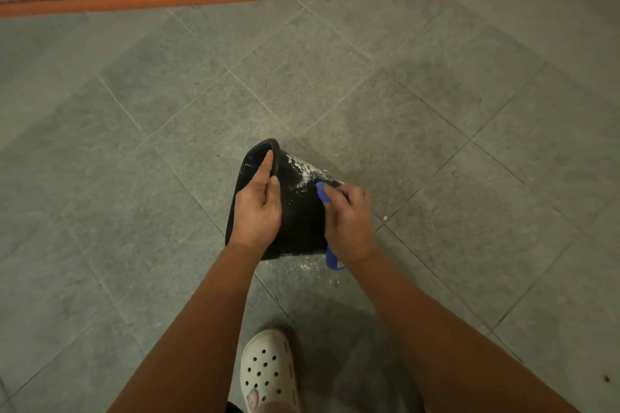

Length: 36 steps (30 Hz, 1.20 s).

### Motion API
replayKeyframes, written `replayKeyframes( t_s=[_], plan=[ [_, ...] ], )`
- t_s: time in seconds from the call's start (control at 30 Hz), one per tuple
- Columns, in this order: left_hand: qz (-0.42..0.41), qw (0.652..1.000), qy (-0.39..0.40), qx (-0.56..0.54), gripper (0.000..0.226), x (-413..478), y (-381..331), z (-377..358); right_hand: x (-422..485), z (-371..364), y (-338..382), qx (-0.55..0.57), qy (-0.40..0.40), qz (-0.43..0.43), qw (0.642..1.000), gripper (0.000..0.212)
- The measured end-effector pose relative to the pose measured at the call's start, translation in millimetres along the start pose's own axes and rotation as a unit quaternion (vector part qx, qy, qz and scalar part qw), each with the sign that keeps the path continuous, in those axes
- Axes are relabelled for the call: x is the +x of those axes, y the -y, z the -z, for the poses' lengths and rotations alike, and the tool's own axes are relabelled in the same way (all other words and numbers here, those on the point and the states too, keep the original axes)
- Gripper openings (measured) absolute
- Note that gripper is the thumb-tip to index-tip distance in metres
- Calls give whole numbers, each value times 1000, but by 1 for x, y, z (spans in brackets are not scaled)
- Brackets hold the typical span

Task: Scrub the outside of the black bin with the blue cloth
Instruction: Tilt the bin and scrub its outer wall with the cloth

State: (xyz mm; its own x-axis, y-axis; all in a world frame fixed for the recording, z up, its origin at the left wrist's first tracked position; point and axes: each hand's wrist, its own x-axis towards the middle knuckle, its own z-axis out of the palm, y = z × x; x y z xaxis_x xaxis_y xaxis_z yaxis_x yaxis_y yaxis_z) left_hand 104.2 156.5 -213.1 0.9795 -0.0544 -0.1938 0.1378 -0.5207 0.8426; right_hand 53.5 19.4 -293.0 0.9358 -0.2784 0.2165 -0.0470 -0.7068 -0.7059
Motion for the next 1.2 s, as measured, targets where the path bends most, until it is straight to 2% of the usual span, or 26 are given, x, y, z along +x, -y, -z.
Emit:
replayKeyframes(
  t_s=[0.13,0.2,0.33,0.37,0.47,0.6,0.67,0.8,0.87,1.03,1.2],
  plan=[
    [-9,1000,12,-4,44,0,3,-1,0,4,7,38,15,69,997,29],
    [-6,1000,7,-5,45,-2,2,-1,11,-1,8,28,19,76,997,29],
    [0,1000,-7,-1,44,-4,0,0,16,-5,2,-7,-2,-56,998,29],
    [2,1000,-9,0,44,-3,0,0,10,-4,0,-1,-7,-67,998,29],
    [6,1000,-4,-3,44,-1,2,-1,-8,3,7,41,-18,2,999,24],
    [-8,1000,15,-3,45,-2,-3,-6,7,2,21,67,-8,82,994,29],
    [-2,1000,5,-7,45,-2,-4,-6,21,-3,22,62,-11,53,997,28],
    [8,1000,-3,-8,43,-2,-3,-6,19,-5,18,48,-16,-70,996,38],
    [27,999,-5,-21,43,1,-3,-5,3,-4,18,30,-23,-48,998,32],
    [30,998,2,-55,43,3,-2,-5,-4,-3,31,75,-7,63,995,26],
    [48,995,13,-86,43,1,-2,-7,33,-4,32,97,1,-67,993,28]
  ],
)
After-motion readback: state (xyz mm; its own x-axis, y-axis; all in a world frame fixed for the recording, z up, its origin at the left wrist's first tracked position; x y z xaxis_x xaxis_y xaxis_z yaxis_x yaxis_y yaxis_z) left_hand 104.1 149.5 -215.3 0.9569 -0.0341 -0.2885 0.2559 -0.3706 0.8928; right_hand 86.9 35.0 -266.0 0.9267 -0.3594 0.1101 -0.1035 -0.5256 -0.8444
